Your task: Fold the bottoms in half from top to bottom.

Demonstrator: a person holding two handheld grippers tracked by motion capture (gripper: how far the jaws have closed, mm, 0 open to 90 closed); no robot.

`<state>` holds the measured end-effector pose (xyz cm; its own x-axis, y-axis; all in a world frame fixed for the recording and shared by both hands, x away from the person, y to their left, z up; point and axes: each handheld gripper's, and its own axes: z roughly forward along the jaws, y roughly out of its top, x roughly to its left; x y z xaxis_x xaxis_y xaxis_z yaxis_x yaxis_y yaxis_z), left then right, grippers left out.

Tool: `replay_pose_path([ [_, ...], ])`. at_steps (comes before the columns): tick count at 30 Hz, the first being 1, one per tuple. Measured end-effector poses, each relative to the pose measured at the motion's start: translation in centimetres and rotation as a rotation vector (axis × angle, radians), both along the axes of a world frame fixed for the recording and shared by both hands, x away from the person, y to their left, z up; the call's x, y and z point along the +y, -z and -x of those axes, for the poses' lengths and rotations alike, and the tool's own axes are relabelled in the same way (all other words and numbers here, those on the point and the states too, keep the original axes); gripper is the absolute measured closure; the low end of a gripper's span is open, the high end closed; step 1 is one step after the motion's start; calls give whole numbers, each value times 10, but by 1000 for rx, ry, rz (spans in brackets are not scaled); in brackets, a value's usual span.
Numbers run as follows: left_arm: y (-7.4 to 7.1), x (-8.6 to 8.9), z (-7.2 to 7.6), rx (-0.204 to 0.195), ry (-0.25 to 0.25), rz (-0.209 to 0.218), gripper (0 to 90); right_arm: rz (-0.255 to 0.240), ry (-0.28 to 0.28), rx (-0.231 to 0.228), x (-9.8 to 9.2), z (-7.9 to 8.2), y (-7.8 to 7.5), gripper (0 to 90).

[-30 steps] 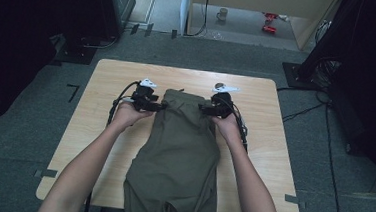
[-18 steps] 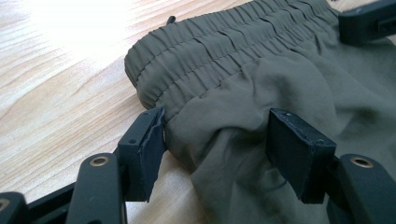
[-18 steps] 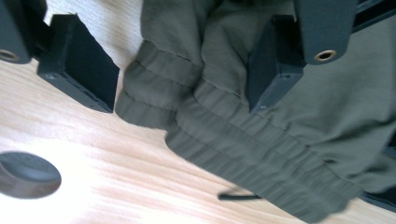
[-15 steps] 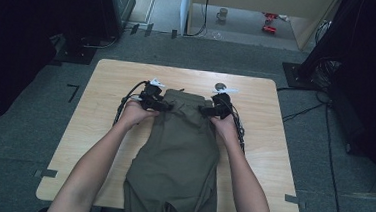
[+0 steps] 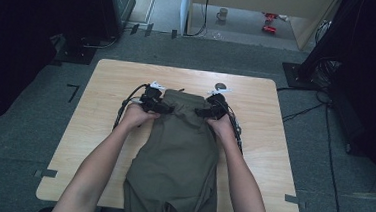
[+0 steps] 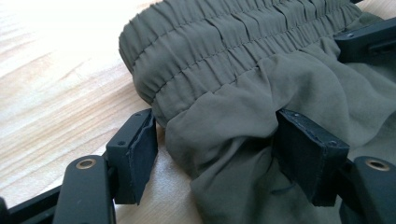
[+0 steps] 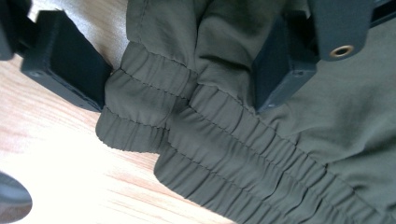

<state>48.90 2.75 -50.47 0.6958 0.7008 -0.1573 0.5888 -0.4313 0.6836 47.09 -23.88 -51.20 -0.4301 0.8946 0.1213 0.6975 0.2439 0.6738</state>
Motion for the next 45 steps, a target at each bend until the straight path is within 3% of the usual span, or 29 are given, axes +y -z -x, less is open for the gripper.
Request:
replay_pose_path([
  [1, 0, 0, 0, -1, -1, -2, 312, 21, -6, -8, 1, 0, 0, 209],
  [7, 1, -1, 1, 19, 1, 4, 312, 30, -9, -35, -1, 2, 1, 320],
  [14, 1, 1, 0, 22, 8, 3, 303, -10, -16, -53, -6, 6, 2, 446],
  [22, 2, -3, 1, 8, 10, -6, 319, -47, -24, -39, -3, 8, 1, 638],
  [30, -1, -1, 1, 50, -9, 12, 447, -93, -9, -1, -4, 7, 0, 683],
  [33, -3, -1, 2, 66, -18, 11, 524, -81, -2, 7, -3, 7, -3, 689],
  [37, -11, -5, 6, 23, -1, -16, 650, -69, 2, 7, -1, 6, -7, 693],
  [41, -23, -5, 0, 14, -18, -1, 680, -48, -10, -6, 1, 1, -23, 693],
  [45, -47, -3, -6, -48, -30, 32, 688, -37, -16, -80, 1, -5, -47, 692],
])
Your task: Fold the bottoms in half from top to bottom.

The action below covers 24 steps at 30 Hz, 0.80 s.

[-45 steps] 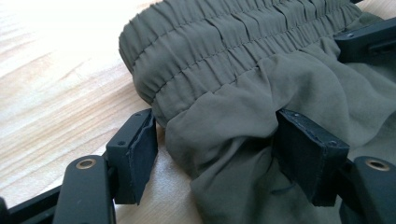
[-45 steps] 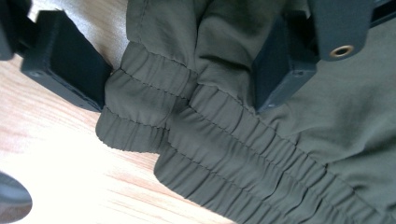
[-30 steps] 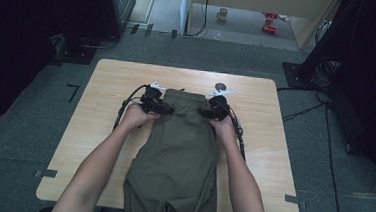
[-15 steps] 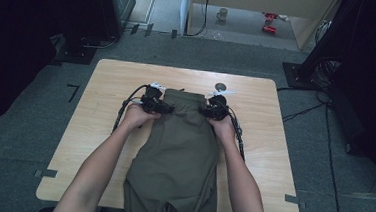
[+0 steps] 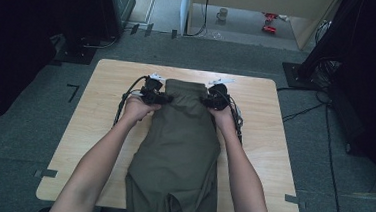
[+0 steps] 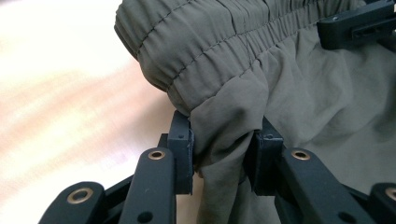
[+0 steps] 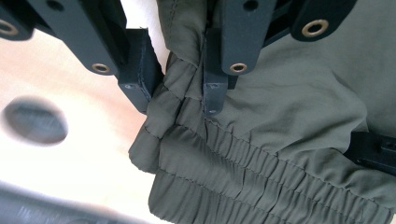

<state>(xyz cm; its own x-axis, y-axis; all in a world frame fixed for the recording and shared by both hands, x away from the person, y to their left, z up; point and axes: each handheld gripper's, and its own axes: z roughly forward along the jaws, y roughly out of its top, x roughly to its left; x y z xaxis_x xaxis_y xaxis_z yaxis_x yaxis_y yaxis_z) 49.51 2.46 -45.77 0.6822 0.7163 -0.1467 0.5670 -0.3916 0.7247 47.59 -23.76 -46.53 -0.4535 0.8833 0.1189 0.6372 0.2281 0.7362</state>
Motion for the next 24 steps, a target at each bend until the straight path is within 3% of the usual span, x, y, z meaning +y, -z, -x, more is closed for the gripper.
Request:
replay_pose_path([
  [3, -22, 1, -3, -76, -11, 16, 691, -16, 9, -37, 0, -6, -20, 691],
  [6, -48, 4, -2, -203, -34, 82, 693, -47, 31, -152, -2, -7, -46, 691],
  [7, -53, 5, -2, -223, -35, 98, 695, -60, 35, -201, -2, -5, -58, 690],
  [9, -63, 7, 0, -255, -32, 110, 695, -61, 37, -258, -2, -2, -70, 689],
  [11, -65, 8, 2, -247, -19, 90, 696, -33, 22, -276, 0, 1, -75, 684],
  [15, -60, 9, 9, -222, -2, 71, 697, -45, 7, -235, -1, 6, -70, 682],
  [24, -51, 10, 26, -172, 37, 56, 700, -15, -24, -182, -3, 23, -60, 678],
])
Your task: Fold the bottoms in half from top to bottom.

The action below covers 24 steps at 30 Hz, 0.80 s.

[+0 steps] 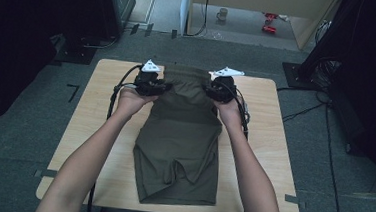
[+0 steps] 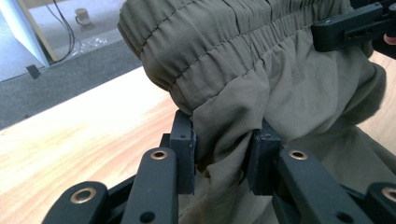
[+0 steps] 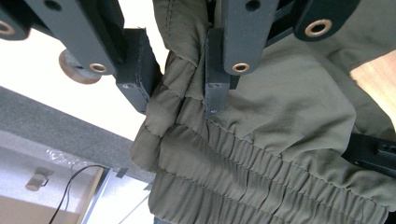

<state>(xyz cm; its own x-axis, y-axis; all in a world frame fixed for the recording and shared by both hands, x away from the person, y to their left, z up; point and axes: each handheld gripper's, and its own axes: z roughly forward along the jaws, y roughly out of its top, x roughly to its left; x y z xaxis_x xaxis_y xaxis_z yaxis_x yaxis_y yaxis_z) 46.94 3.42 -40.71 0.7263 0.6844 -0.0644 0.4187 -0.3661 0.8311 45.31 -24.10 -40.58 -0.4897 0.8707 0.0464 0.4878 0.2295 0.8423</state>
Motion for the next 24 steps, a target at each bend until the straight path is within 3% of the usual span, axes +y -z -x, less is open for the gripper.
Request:
replay_pose_path([
  [3, 1, 1, 8, 13, 11, -2, 701, -1, -9, 16, -1, 6, 1, 677],
  [8, 1, 5, 26, 3, 36, 8, 702, 3, -28, 11, -1, 22, 1, 674],
  [10, 1, 7, 33, 6, 39, 24, 704, -13, -37, 14, -2, 32, 1, 673],
  [12, 3, 8, 44, -1, 44, 14, 705, -18, -46, 17, -3, 39, 2, 672],
  [24, 18, 18, 92, -9, 73, 19, 707, 8, -100, -6, 0, 90, 17, 661],
])
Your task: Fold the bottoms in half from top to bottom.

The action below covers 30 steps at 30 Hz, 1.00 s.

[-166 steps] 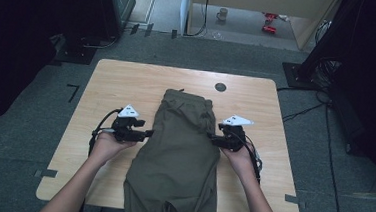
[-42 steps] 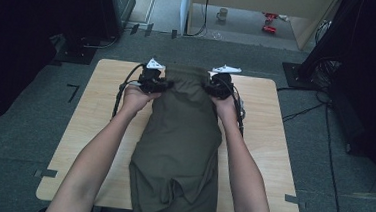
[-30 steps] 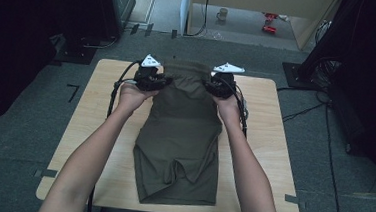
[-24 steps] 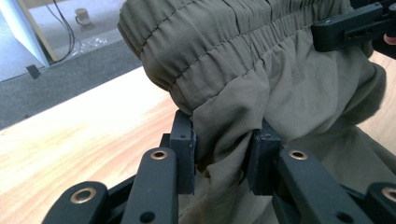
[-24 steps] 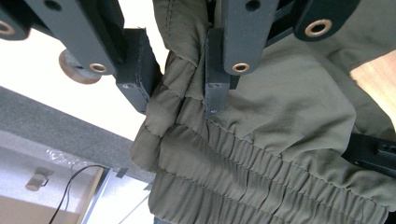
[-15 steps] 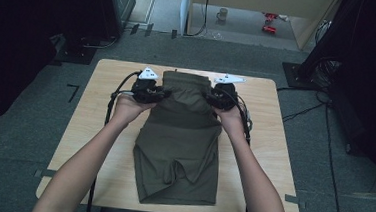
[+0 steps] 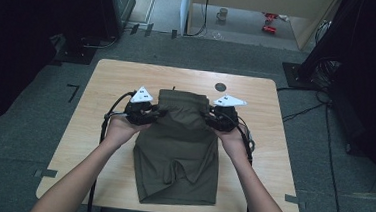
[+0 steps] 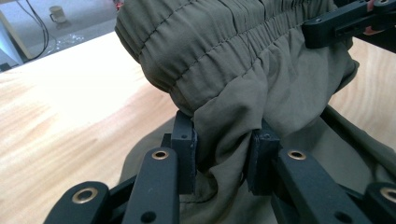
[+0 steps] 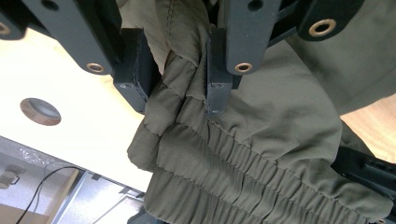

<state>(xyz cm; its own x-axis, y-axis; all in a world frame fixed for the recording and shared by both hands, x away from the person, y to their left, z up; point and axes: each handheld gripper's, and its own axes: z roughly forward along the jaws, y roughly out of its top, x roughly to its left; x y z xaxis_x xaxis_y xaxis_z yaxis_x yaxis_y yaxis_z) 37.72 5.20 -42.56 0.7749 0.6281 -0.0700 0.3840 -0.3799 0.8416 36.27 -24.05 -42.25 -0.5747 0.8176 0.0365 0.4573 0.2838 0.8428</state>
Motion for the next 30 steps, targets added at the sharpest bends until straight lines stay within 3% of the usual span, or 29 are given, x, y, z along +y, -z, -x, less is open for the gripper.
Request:
replay_pose_path([
  [12, 2, 3, 51, -68, 15, 10, 712, -37, -37, -28, -4, 42, 5, 657],
  [16, 8, 4, 62, -66, 25, 1, 712, -21, -54, -39, -4, 54, 11, 650],
  [21, 22, 7, 62, -15, 24, -5, 707, -23, -62, -11, -3, 61, 25, 647],
  [25, 28, 8, 66, -7, 43, -19, 697, -14, -67, 14, -1, 64, 32, 645],
  [28, 38, 8, 69, 17, 55, -51, 694, -7, -74, 31, 0, 66, 38, 645],
  [30, 47, 7, 71, 40, 61, -81, 696, 23, -80, 55, 3, 67, 48, 647],
])
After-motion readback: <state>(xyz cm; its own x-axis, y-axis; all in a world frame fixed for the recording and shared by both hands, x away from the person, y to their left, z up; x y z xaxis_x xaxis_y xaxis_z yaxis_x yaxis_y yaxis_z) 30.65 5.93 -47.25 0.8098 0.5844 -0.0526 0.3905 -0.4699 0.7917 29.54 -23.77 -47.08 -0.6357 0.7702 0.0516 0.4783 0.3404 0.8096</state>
